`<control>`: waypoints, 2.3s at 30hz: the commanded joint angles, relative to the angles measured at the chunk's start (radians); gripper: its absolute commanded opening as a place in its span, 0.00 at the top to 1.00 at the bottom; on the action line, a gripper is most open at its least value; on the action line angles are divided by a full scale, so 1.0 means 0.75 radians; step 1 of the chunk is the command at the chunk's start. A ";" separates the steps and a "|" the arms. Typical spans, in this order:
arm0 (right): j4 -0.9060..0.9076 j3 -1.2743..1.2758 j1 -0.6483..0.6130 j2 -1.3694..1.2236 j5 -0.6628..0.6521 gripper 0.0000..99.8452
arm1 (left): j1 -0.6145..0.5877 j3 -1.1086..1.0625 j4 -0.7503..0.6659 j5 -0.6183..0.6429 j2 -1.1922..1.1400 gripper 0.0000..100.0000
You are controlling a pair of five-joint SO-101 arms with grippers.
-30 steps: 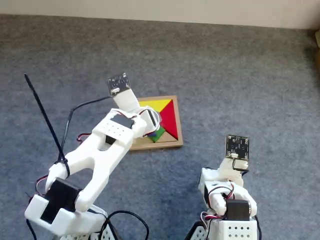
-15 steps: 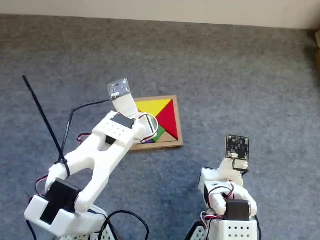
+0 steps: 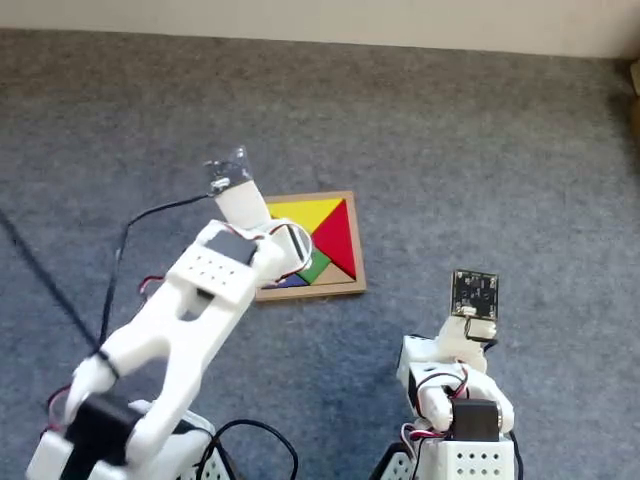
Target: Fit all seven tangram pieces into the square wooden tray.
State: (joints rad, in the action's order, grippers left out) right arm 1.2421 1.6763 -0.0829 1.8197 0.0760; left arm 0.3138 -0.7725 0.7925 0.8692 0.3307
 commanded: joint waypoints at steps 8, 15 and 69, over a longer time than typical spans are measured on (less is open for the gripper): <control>0.009 0.191 0.013 0.017 0.012 0.99 | -0.079 -0.269 -0.002 -0.023 0.643 0.85; 0.009 0.191 0.013 0.017 0.012 0.99 | -0.093 -0.551 -0.266 -0.160 0.932 0.98; 0.009 0.191 0.009 0.017 0.012 0.99 | -0.330 -1.231 0.696 -1.054 1.979 0.99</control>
State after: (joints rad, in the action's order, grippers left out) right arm 1.2421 1.6763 -0.0829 1.8197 0.0790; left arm 0.0760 -1.6763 1.3034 0.0882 1.7714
